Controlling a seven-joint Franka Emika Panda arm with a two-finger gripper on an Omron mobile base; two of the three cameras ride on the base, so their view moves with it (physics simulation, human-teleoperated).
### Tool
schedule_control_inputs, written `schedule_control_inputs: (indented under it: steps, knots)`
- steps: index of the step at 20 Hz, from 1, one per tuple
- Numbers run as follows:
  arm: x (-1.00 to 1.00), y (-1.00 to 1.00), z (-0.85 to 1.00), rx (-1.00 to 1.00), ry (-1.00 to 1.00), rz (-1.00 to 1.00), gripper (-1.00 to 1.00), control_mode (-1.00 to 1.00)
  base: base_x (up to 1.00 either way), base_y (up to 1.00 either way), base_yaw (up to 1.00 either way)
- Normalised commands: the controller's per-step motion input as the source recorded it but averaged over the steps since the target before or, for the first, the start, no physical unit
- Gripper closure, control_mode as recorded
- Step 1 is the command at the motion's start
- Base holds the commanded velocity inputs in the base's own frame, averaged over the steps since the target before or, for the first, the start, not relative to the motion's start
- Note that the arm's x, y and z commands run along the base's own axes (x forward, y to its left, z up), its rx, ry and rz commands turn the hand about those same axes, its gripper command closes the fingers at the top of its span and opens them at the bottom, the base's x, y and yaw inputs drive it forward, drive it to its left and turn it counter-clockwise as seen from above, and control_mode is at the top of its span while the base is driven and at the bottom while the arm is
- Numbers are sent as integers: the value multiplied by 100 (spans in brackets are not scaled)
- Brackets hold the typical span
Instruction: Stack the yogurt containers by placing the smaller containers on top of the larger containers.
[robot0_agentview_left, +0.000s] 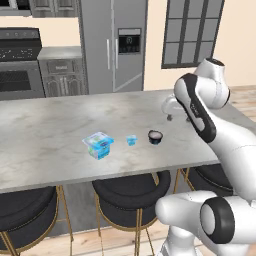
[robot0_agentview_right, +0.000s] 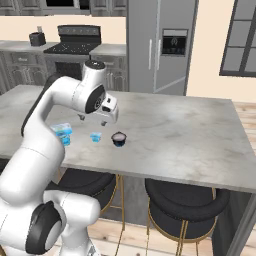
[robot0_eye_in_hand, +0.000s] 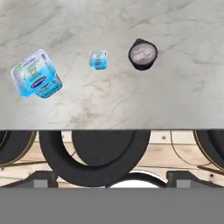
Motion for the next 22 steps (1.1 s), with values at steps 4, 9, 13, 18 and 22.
schedule_control_inputs:
  steps: [4,9,13,18,22]
  knots:
    - [19,-26,-7,13,0,-8,-100,-100,0,0,0]
    - [26,-16,-7,8,0,-9,-100,-100,0,0,0]
    - [28,-11,-8,6,0,-8,-100,-100,0,0,0]
    - [10,-3,-9,2,0,-4,-100,-100,0,0,0]
    - [13,0,-14,0,0,-1,-100,-100,0,0,0]
